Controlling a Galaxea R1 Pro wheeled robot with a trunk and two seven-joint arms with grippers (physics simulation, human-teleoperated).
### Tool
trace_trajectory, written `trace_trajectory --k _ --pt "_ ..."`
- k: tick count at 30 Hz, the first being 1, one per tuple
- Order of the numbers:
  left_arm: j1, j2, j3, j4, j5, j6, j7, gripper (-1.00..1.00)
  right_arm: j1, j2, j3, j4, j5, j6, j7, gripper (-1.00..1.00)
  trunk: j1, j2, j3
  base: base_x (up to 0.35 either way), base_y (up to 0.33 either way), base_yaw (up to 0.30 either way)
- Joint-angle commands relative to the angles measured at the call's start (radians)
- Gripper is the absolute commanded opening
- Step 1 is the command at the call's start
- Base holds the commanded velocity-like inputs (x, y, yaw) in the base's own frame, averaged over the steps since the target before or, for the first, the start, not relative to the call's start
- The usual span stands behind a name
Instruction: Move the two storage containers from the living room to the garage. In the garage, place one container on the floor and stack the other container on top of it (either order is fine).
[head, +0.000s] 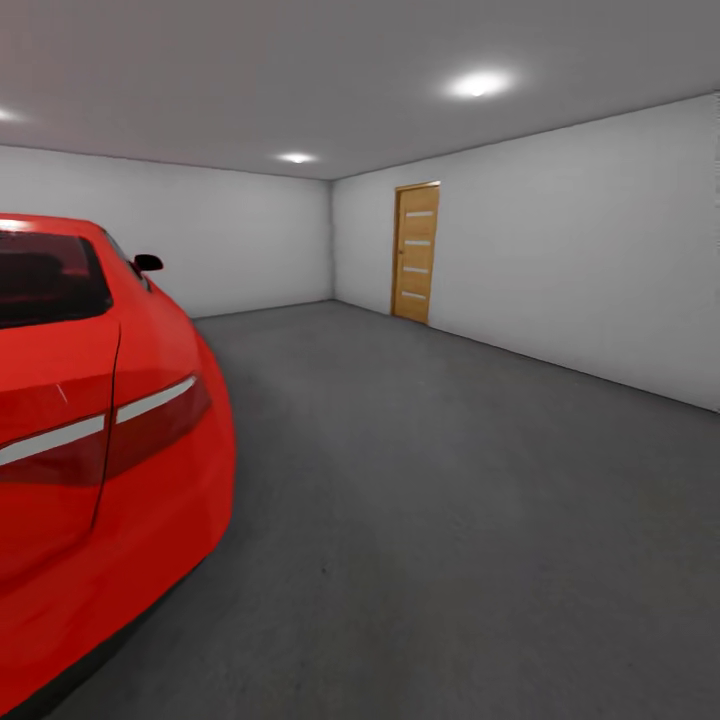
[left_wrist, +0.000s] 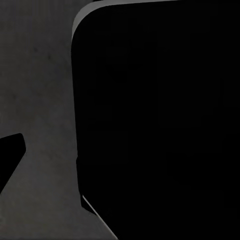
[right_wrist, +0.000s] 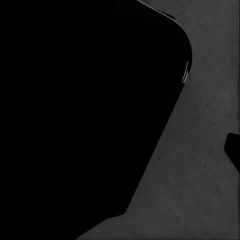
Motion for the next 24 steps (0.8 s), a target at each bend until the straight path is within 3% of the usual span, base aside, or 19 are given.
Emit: trace_trajectory --k 1,24 --pt "0.0 0.0 0.0 0.0 0.0 0.0 0.0 1.0 0.0 0.0 0.008 0.0 -0.011 -0.003 0.0 1.0 0.001 0.0 -0.001 0.314 0.0 -0.177" --pt "0.0 0.001 0.0 0.0 0.0 0.0 -0.001 1.0 0.0 0.0 0.008 0.0 -0.012 -0.003 0.0 1.0 0.001 0.0 -0.001 0.315 0.0 -0.241"
